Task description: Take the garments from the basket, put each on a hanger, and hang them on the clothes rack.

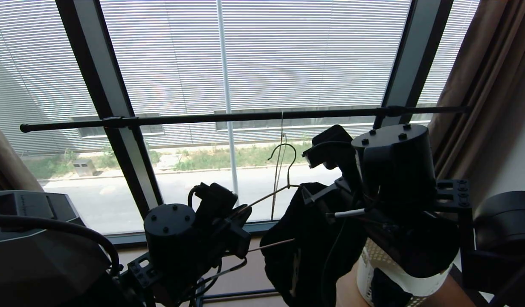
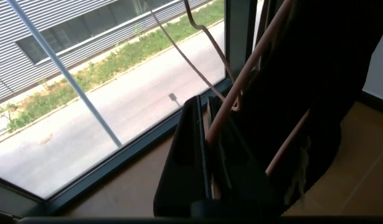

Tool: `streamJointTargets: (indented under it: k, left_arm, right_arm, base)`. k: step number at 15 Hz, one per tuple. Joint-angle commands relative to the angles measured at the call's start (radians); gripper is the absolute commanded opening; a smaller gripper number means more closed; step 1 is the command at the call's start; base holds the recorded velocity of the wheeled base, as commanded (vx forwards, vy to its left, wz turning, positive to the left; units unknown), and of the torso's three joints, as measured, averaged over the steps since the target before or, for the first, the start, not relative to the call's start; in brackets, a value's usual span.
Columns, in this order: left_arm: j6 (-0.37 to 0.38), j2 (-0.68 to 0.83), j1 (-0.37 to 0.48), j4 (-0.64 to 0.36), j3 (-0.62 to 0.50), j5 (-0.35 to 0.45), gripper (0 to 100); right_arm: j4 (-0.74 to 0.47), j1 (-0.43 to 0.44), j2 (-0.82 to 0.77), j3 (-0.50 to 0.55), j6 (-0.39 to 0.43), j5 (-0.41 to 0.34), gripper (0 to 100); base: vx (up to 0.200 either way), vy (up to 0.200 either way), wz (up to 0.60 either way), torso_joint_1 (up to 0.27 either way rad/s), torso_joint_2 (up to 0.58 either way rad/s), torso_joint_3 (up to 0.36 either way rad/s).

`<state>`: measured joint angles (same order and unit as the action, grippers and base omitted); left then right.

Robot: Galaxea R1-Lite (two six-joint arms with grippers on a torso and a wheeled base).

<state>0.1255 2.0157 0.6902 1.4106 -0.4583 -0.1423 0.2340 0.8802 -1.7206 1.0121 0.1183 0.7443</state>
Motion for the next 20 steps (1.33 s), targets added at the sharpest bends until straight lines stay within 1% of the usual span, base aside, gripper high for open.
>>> streamJointTargets:
  k: [1, 2, 3, 4, 5, 6, 7, 8, 9, 10, 11, 12, 13, 14, 15, 16, 17, 18, 19, 20]
  left_arm:
    - [-0.004, -0.006, -0.001, 0.002, 0.010, 0.000, 0]
    - [-0.012, -0.017, -0.001, 0.004, 0.027, 0.006, 0]
    - [-0.017, -0.023, -0.001, 0.004, 0.038, 0.012, 0]
    - [-0.020, -0.023, -0.001, 0.004, 0.040, 0.012, 0]
    - [-0.026, -0.026, -0.001, 0.004, 0.046, 0.017, 0]
    - [-0.027, -0.034, -0.001, 0.004, 0.052, 0.029, 0]
    - [-0.029, -0.035, -0.001, 0.005, 0.056, 0.036, 0]
    - [-0.035, -0.043, -0.001, 0.005, 0.066, 0.064, 0]
    - [-0.035, -0.049, -0.001, 0.004, 0.069, 0.069, 0]
    - [-0.033, -0.051, -0.001, 0.004, 0.069, 0.069, 0]
    - [-0.032, -0.055, -0.001, 0.004, 0.072, 0.070, 0]
    - [-0.030, -0.058, 0.002, 0.004, 0.075, 0.070, 0]
    - [-0.027, -0.060, 0.005, 0.004, 0.078, 0.070, 0]
    - [-0.027, -0.063, 0.006, 0.004, 0.079, 0.070, 0]
    - [-0.027, -0.069, 0.009, 0.004, 0.084, 0.072, 0]
    - [-0.027, -0.071, 0.012, 0.004, 0.087, 0.089, 0]
    - [-0.029, -0.081, 0.015, 0.004, 0.090, 0.110, 0]
    - [-0.029, -0.086, 0.015, 0.002, 0.096, 0.119, 0]
    - [-0.029, -0.088, 0.015, 0.002, 0.096, 0.119, 0]
    - [-0.029, -0.095, 0.015, 0.002, 0.102, 0.121, 0]
  right_arm:
    - [0.001, 0.000, 0.024, -0.015, 0.000, -0.019, 100]
    - [-0.004, -0.032, 0.065, -0.037, 0.000, -0.125, 100]
    - [-0.009, -0.073, 0.098, -0.047, 0.006, -0.213, 100]
    - [-0.018, -0.096, 0.111, -0.049, 0.011, -0.269, 100]
    - [-0.085, -0.199, 0.154, -0.046, 0.060, -0.457, 100]
    - [-0.133, -0.290, 0.187, -0.044, 0.135, -0.628, 100]
    - [-0.145, -0.317, 0.191, -0.044, 0.159, -0.677, 100]
    - [-0.196, -0.445, 0.191, -0.038, 0.270, -0.870, 100]
    - [-0.237, -0.509, 0.171, -0.021, 0.322, -0.982, 100]
    - [-0.252, -0.521, 0.158, -0.017, 0.333, -1.008, 100]
    - [-0.317, -0.557, 0.108, 0.017, 0.403, -1.086, 100]
    - [-0.357, -0.573, 0.079, 0.040, 0.455, -1.137, 100]
    - [-0.430, -0.607, 0.032, 0.079, 0.566, -1.214, 100]
    - [-0.507, -0.630, -0.023, 0.131, 0.661, -1.250, 100]
    - [-0.608, -0.636, -0.070, 0.192, 0.730, -1.290, 100]
    - [-0.682, -0.636, -0.112, 0.252, 0.787, -1.316, 100]
    - [-0.726, -0.636, -0.163, 0.307, 0.797, -1.353, 100]
    - [-0.740, -0.636, -0.201, 0.347, 0.790, -1.410, 100]
    - [-0.740, -0.635, -0.215, 0.359, 0.784, -1.424, 100]
    - [-0.739, -0.621, -0.243, 0.393, 0.761, -1.438, 100]
  base:
    - [0.000, 0.000, 0.00, 0.000, 0.00, 0.000]
    - [0.000, 0.000, 0.00, 0.000, 0.00, 0.000]
    - [0.000, 0.000, 0.00, 0.000, 0.00, 0.000]
    - [0.000, 0.000, 0.00, 0.000, 0.00, 0.000]
    - [0.000, 0.000, 0.00, 0.000, 0.00, 0.000]
    - [0.000, 0.000, 0.00, 0.000, 0.00, 0.000]
    - [0.000, 0.000, 0.00, 0.000, 0.00, 0.000]
    - [0.000, 0.000, 0.00, 0.000, 0.00, 0.000]
    - [0.000, 0.000, 0.00, 0.000, 0.00, 0.000]
    - [0.000, 0.000, 0.00, 0.000, 0.00, 0.000]
    - [0.000, 0.000, 0.00, 0.000, 0.00, 0.000]
    - [0.000, 0.000, 0.00, 0.000, 0.00, 0.000]
    - [0.000, 0.000, 0.00, 0.000, 0.00, 0.000]
    - [0.000, 0.000, 0.00, 0.000, 0.00, 0.000]
    - [0.000, 0.000, 0.00, 0.000, 0.00, 0.000]
    - [0.000, 0.000, 0.00, 0.000, 0.00, 0.000]
    - [0.000, 0.000, 0.00, 0.000, 0.00, 0.000]
    - [0.000, 0.000, 0.00, 0.000, 0.00, 0.000]
    - [0.000, 0.000, 0.00, 0.000, 0.00, 0.000]
    - [0.000, 0.000, 0.00, 0.000, 0.00, 0.000]
